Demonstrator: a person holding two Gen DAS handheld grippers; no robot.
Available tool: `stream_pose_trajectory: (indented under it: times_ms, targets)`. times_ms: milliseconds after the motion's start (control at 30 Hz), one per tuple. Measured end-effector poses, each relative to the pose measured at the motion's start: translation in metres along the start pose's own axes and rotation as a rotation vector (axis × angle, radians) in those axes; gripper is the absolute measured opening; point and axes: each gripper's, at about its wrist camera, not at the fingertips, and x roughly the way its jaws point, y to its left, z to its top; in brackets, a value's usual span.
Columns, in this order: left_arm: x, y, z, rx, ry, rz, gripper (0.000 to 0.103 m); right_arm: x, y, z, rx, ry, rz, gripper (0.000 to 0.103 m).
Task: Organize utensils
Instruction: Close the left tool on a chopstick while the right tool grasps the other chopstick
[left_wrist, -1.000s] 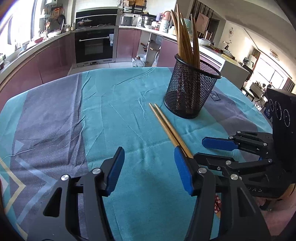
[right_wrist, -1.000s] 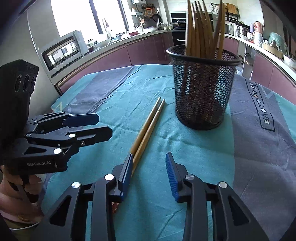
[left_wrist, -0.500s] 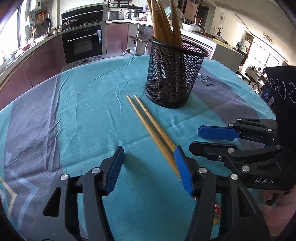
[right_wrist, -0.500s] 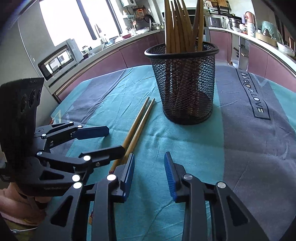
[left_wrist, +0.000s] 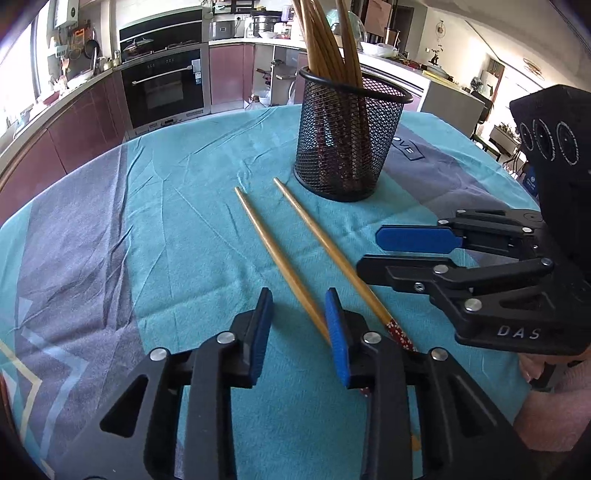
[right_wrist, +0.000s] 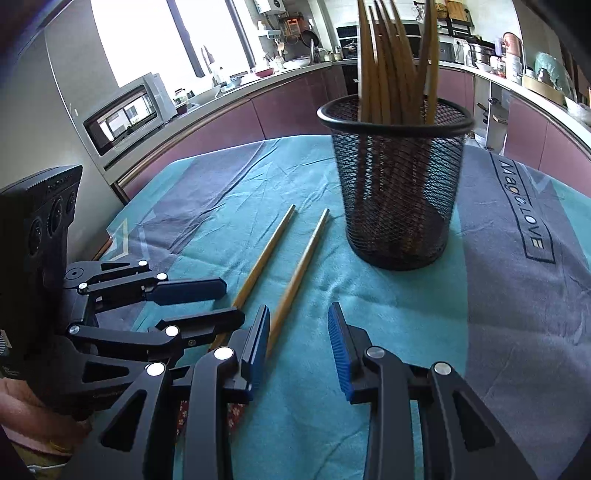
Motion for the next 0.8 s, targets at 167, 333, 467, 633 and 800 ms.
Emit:
stream_pose_trajectory:
  times_ms: [167,333,467,633,800]
  targets:
    - [-0.001,0.003,-0.004,-0.028,-0.006,0.002,0.018,0.011,0.006,0.005,-0.015,0.021,-0.009,0.024]
    - [-0.004,0.007,-0.01,-0.07,-0.012,0.009,0.013,0.011,0.008,0.002,-0.011,0.031,-0.005,0.011]
    - [-0.008,0.008,-0.016,-0.109,-0.014,0.003,0.011,0.008,0.006,-0.003,0.005,0.034,0.003,0.009]
    - [-0.014,0.008,-0.025,-0.13,-0.008,0.006,0.008,0.0,0.002,-0.011,0.028,0.039,0.015,0.007]
    - [-0.019,0.004,-0.03,-0.116,0.006,-0.013,0.013,-0.006,0.001,-0.017,0.037,0.052,0.021,0.006]
